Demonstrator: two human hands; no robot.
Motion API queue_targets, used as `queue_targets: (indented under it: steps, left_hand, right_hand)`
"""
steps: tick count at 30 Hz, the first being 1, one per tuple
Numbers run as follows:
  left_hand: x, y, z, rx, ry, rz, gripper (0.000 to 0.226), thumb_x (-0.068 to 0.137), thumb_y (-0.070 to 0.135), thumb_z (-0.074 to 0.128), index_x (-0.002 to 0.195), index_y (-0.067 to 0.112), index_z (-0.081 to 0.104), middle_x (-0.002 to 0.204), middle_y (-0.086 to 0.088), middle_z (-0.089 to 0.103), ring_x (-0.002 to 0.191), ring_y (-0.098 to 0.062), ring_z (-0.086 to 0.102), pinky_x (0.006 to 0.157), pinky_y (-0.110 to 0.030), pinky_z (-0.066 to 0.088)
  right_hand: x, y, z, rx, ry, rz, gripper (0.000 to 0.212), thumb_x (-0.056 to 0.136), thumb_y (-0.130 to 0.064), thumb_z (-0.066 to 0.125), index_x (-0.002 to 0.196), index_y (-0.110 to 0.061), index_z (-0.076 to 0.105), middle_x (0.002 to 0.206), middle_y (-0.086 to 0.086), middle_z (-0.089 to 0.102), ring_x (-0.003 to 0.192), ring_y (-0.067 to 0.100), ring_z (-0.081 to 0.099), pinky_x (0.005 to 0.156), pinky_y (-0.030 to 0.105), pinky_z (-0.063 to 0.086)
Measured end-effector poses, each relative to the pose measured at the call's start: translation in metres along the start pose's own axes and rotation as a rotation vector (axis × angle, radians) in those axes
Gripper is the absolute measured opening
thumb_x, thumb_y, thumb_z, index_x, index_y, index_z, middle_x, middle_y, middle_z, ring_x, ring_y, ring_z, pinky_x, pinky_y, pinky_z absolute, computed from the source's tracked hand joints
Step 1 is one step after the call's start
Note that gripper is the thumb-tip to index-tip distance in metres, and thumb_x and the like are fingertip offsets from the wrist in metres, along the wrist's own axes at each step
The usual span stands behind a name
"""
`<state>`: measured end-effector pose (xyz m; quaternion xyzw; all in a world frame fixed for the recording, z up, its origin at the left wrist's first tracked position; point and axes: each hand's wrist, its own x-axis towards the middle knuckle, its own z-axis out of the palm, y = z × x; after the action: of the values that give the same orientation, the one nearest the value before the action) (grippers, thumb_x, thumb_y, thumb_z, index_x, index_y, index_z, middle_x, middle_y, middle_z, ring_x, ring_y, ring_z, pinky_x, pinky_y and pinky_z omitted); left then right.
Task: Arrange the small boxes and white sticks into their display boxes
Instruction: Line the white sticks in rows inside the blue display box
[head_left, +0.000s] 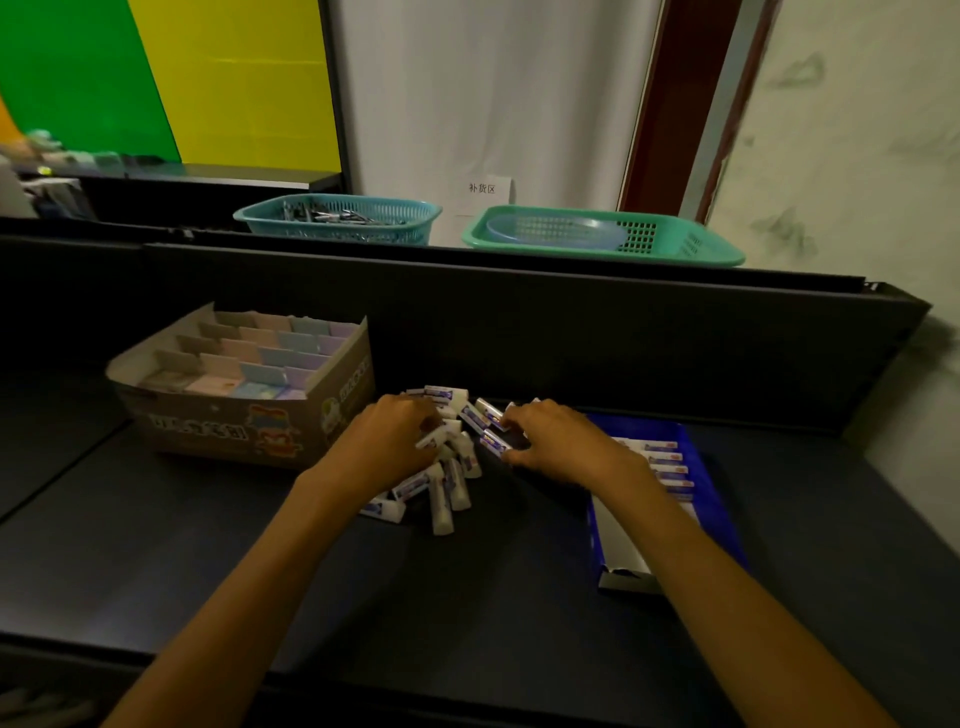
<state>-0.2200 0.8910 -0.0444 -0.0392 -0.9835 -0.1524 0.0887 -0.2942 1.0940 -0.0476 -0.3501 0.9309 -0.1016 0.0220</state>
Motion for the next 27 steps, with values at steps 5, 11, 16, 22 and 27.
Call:
queue_targets:
  steps: [5, 11, 16, 22, 27]
  left_hand:
    - [0.002, -0.005, 0.002, -0.047, -0.027, 0.02, 0.029, 0.088, 0.026, 0.062, 0.117, 0.021, 0.058, 0.111, -0.001, 0.062, 0.091, -0.01, 0.06, 0.076, -0.022, 0.049]
    - [0.007, -0.008, -0.007, -0.231, 0.041, 0.02, 0.041, 0.088, 0.019, 0.063, 0.127, 0.022, 0.051, 0.119, 0.0, 0.057, 0.097, -0.008, 0.057, 0.078, -0.018, 0.048]
    - [0.008, 0.008, -0.018, -0.42, 0.157, 0.128, 0.031, 0.081, 0.017, 0.069, 0.111, 0.024, 0.061, 0.106, 0.01, 0.054, 0.087, 0.0, 0.055, 0.072, -0.011, 0.043]
    - [0.011, 0.036, -0.016, -0.731, 0.111, 0.141, 0.026, 0.074, 0.016, 0.073, 0.096, 0.023, 0.061, 0.092, 0.007, 0.067, 0.082, -0.002, 0.066, 0.072, -0.018, 0.055]
    - [0.025, 0.057, -0.004, -0.791, 0.059, 0.112, 0.028, 0.073, 0.015, 0.076, 0.096, 0.02, 0.062, 0.092, 0.004, 0.068, 0.081, -0.005, 0.068, 0.072, -0.024, 0.056]
  right_hand:
    - [0.006, -0.006, 0.01, -0.05, 0.03, 0.045, 0.036, 0.091, -0.03, 0.061, 0.123, -0.015, 0.055, 0.119, 0.007, 0.059, 0.101, 0.017, 0.058, 0.08, 0.026, 0.046]
    - [-0.001, 0.003, -0.006, 0.166, 0.044, 0.122, 0.026, 0.087, -0.023, 0.065, 0.113, -0.02, 0.062, 0.111, -0.004, 0.058, 0.093, 0.008, 0.056, 0.079, 0.024, 0.049]
    - [-0.027, 0.017, -0.031, 0.406, 0.162, 0.123, 0.026, 0.083, -0.018, 0.07, 0.108, -0.022, 0.063, 0.104, -0.01, 0.055, 0.09, 0.004, 0.057, 0.071, 0.014, 0.046]
    - [-0.061, 0.042, -0.042, 0.639, 0.242, 0.152, 0.022, 0.084, -0.015, 0.068, 0.103, -0.026, 0.065, 0.103, -0.005, 0.065, 0.093, 0.007, 0.064, 0.08, 0.024, 0.054]
    - [-0.084, 0.061, -0.044, 0.8, 0.307, 0.189, 0.022, 0.083, -0.012, 0.069, 0.103, -0.021, 0.065, 0.102, -0.003, 0.068, 0.093, 0.006, 0.067, 0.076, 0.023, 0.056]
